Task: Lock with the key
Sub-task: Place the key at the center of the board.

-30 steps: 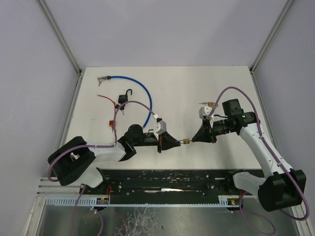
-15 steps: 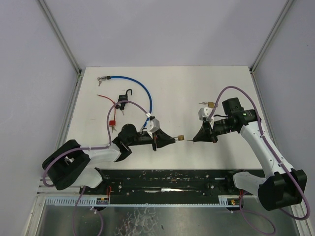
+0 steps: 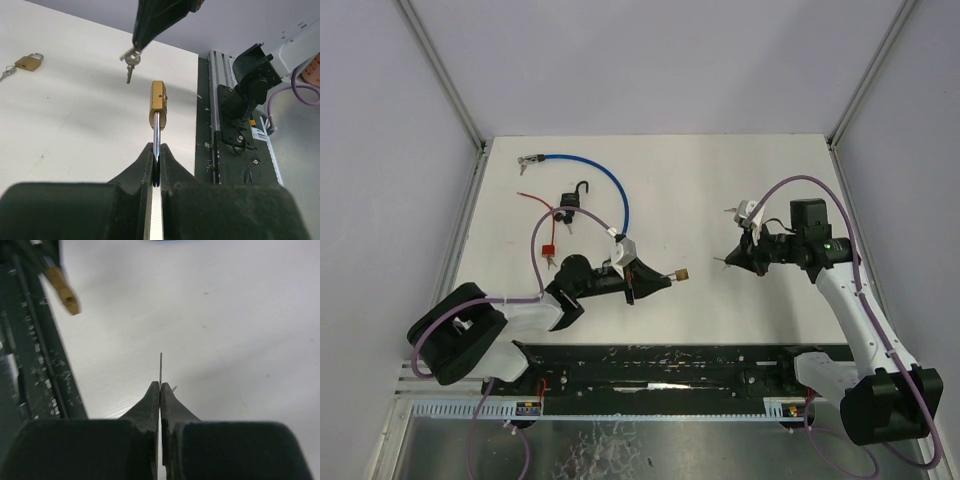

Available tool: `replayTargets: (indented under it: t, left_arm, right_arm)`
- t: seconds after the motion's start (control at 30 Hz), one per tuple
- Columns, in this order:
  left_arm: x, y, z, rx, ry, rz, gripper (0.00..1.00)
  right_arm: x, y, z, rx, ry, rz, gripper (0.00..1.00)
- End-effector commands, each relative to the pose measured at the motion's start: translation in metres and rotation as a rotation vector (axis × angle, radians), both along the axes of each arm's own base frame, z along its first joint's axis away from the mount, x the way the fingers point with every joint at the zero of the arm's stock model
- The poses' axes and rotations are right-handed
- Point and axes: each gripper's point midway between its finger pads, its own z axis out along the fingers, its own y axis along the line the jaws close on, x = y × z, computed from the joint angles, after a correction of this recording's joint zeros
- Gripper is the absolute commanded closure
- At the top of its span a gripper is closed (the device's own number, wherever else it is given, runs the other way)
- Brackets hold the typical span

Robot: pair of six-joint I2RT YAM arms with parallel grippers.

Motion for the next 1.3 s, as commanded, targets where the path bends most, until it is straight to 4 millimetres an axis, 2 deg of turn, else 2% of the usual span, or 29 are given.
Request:
replayTargets:
  t: [0.0,0.17,0.27,0.33,0.43,0.6,0.77,0.87,0.97,1.03,1.07,1.1,1.2,1.23,1.27]
  left_arm:
    - [0.011,-0.004,0.023,-0.109,0.005,0.035,1.00]
    - [0.019,-0.014,0.017,-0.113,0.131,0.029,1.00]
    - [0.025,-0.018,0.006,-0.094,0.186,0.048,1.00]
    - [0.029,-0.020,0.002,-0.087,0.213,0.061,1.00]
    - [0.035,-0.024,-0.006,-0.077,0.256,0.076,1.00]
    - [0.039,-0.030,-0.016,-0.070,0.313,0.072,1.00]
    - [0.037,-0.034,-0.020,-0.066,0.329,0.058,1.00]
    - [0.033,-0.037,-0.019,-0.063,0.322,0.040,1.00]
    - [0.024,-0.045,-0.019,-0.041,0.280,0.003,1.00]
    - [0.017,-0.051,-0.022,-0.012,0.238,-0.018,1.00]
    - [0.014,-0.054,-0.024,0.003,0.215,-0.028,1.00]
    - [0.010,-0.057,-0.026,0.018,0.196,-0.036,1.00]
    - [0.001,-0.059,-0.025,0.032,0.111,-0.053,1.00]
    - [-0.002,-0.060,-0.023,0.030,0.079,-0.058,1.00]
    - [-0.005,-0.059,-0.022,0.029,0.052,-0.055,1.00]
  right_arm:
    - [0.058,-0.038,-0.001,-0.075,-0.065,-0.340,1.00]
    - [0.094,-0.100,-0.040,-0.264,0.010,-0.616,1.00]
    - [0.104,-0.137,-0.056,-0.338,0.052,-0.741,1.00]
    - [0.106,-0.153,-0.066,-0.371,0.085,-0.793,1.00]
    - [0.107,-0.167,-0.080,-0.427,0.121,-0.833,0.99]
    - [0.107,-0.176,-0.100,-0.478,0.205,-0.842,0.82]
    - [0.108,-0.174,-0.095,-0.455,0.209,-0.842,0.62]
    - [0.104,-0.158,-0.075,-0.371,0.170,-0.781,0.57]
    - [0.082,-0.109,-0.042,-0.191,0.088,-0.521,0.54]
    - [0.056,-0.076,-0.016,-0.061,0.013,-0.324,0.50]
    - [0.041,-0.061,-0.004,-0.003,-0.035,-0.227,0.46]
    - [0.023,-0.049,0.006,0.045,-0.099,-0.135,0.37]
    - [-0.029,-0.023,0.014,0.147,-0.243,0.092,0.07]
    - [-0.039,-0.019,0.016,0.161,-0.296,0.138,0.02]
    - [-0.045,-0.017,0.017,0.169,-0.323,0.160,0.00]
